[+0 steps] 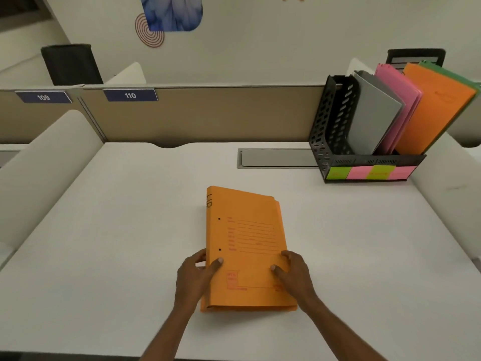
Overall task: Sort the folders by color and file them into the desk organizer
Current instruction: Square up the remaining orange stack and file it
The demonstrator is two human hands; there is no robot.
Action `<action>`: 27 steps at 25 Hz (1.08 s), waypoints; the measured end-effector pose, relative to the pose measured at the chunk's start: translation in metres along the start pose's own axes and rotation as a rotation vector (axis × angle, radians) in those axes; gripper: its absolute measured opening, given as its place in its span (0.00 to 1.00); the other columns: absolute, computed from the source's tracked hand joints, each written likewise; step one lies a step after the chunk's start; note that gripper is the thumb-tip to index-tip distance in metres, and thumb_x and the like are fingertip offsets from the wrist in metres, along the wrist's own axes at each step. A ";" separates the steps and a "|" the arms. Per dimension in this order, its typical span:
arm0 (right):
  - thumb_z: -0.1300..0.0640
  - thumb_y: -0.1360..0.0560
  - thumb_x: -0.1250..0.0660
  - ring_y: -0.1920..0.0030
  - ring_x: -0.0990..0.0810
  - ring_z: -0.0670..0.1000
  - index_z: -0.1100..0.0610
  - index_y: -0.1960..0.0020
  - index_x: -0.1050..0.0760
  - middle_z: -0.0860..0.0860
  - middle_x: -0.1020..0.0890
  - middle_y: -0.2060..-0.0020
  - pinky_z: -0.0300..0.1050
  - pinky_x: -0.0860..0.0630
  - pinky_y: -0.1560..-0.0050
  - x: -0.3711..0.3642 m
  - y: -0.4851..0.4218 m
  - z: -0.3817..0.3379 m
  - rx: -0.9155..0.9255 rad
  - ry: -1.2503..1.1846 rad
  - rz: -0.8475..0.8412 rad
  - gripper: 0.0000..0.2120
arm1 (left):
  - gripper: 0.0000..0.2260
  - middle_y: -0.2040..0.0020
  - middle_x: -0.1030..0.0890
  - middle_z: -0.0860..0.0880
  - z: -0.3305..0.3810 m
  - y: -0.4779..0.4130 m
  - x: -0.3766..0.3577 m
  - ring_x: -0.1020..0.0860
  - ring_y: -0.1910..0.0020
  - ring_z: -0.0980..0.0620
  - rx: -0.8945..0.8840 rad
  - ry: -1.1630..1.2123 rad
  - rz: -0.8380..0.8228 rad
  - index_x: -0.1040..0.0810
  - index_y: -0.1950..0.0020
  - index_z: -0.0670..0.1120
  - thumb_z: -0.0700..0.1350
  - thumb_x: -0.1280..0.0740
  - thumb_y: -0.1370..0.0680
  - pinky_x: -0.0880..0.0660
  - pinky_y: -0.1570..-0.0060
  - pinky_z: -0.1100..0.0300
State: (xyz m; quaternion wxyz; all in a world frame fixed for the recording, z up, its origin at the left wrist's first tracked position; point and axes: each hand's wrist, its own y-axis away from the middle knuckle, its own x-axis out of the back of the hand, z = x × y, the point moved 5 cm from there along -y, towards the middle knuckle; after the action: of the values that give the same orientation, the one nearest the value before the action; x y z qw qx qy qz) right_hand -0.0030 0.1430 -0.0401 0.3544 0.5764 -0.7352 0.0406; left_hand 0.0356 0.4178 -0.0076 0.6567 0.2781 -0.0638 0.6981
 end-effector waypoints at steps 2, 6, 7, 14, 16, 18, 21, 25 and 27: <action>0.50 0.21 0.30 0.29 0.29 0.56 0.54 0.27 0.32 0.53 0.28 0.28 0.56 0.28 0.29 -0.001 0.001 0.000 -0.012 -0.047 0.018 0.25 | 0.25 0.39 0.17 0.50 0.017 0.007 0.002 0.16 0.54 0.54 -0.065 0.009 0.011 0.23 0.31 0.53 0.57 0.24 0.27 0.18 0.50 0.50; 0.45 0.19 0.35 0.30 0.26 0.57 0.55 0.26 0.33 0.55 0.27 0.28 0.59 0.25 0.31 -0.002 0.003 -0.006 -0.033 -0.136 0.034 0.25 | 0.28 0.40 0.23 0.57 0.062 0.037 -0.010 0.20 0.48 0.55 -0.231 0.055 0.020 0.29 0.25 0.54 0.58 0.30 0.24 0.20 0.48 0.54; 0.43 0.19 0.36 0.31 0.25 0.57 0.55 0.26 0.34 0.55 0.27 0.28 0.59 0.25 0.32 0.000 0.003 -0.008 -0.043 -0.179 0.034 0.27 | 0.28 0.39 0.24 0.58 0.073 0.045 -0.014 0.20 0.47 0.55 -0.272 0.085 0.009 0.31 0.25 0.56 0.59 0.32 0.23 0.19 0.48 0.56; 0.37 0.22 0.39 0.29 0.26 0.58 0.54 0.23 0.36 0.53 0.27 0.27 0.61 0.28 0.30 0.054 -0.007 -0.015 -0.099 -0.477 0.070 0.33 | 0.20 0.50 0.23 0.78 0.114 0.075 -0.027 0.19 0.52 0.70 -0.456 0.148 -0.057 0.33 0.33 0.72 0.63 0.34 0.24 0.24 0.63 0.77; 0.38 0.21 0.40 0.29 0.26 0.58 0.53 0.23 0.36 0.52 0.26 0.28 0.65 0.30 0.28 0.072 -0.011 -0.012 -0.085 -0.574 0.028 0.31 | 0.20 0.46 0.22 0.76 0.120 0.077 -0.035 0.18 0.51 0.66 -0.500 0.185 -0.114 0.31 0.31 0.73 0.62 0.34 0.22 0.20 0.61 0.71; 0.40 0.20 0.39 0.30 0.25 0.57 0.53 0.24 0.34 0.52 0.25 0.29 0.65 0.29 0.29 0.093 -0.012 -0.009 -0.048 -0.606 0.011 0.29 | 0.22 0.44 0.21 0.73 0.126 0.073 -0.043 0.17 0.51 0.64 -0.515 0.213 -0.149 0.33 0.29 0.73 0.62 0.34 0.22 0.19 0.62 0.70; 0.46 0.20 0.35 0.35 0.21 0.55 0.53 0.27 0.31 0.52 0.21 0.32 0.58 0.23 0.34 0.133 -0.013 0.002 0.000 -0.620 0.056 0.24 | 0.24 0.44 0.18 0.69 0.130 0.054 -0.050 0.15 0.52 0.60 -0.497 0.263 -0.216 0.31 0.28 0.70 0.61 0.33 0.23 0.17 0.60 0.65; 0.43 0.27 0.30 0.42 0.15 0.53 0.52 0.34 0.26 0.50 0.16 0.40 0.51 0.19 0.42 0.200 -0.015 0.012 0.016 -0.613 0.075 0.25 | 0.20 0.41 0.16 0.62 0.136 0.018 -0.061 0.14 0.48 0.54 -0.489 0.269 -0.353 0.28 0.29 0.70 0.55 0.34 0.20 0.16 0.57 0.60; 0.44 0.29 0.28 0.45 0.14 0.52 0.52 0.35 0.24 0.50 0.14 0.43 0.46 0.17 0.47 0.238 -0.016 0.009 0.066 -0.584 0.112 0.24 | 0.19 0.39 0.16 0.60 0.147 0.001 -0.074 0.14 0.46 0.52 -0.486 0.244 -0.411 0.28 0.31 0.73 0.54 0.35 0.20 0.16 0.55 0.59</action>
State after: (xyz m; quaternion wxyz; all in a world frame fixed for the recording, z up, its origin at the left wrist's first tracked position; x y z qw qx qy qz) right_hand -0.0136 -0.0616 0.0824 0.1062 0.5335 -0.8350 -0.0832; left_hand 0.0782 0.2851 0.0810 0.8334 0.0349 -0.0917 0.5439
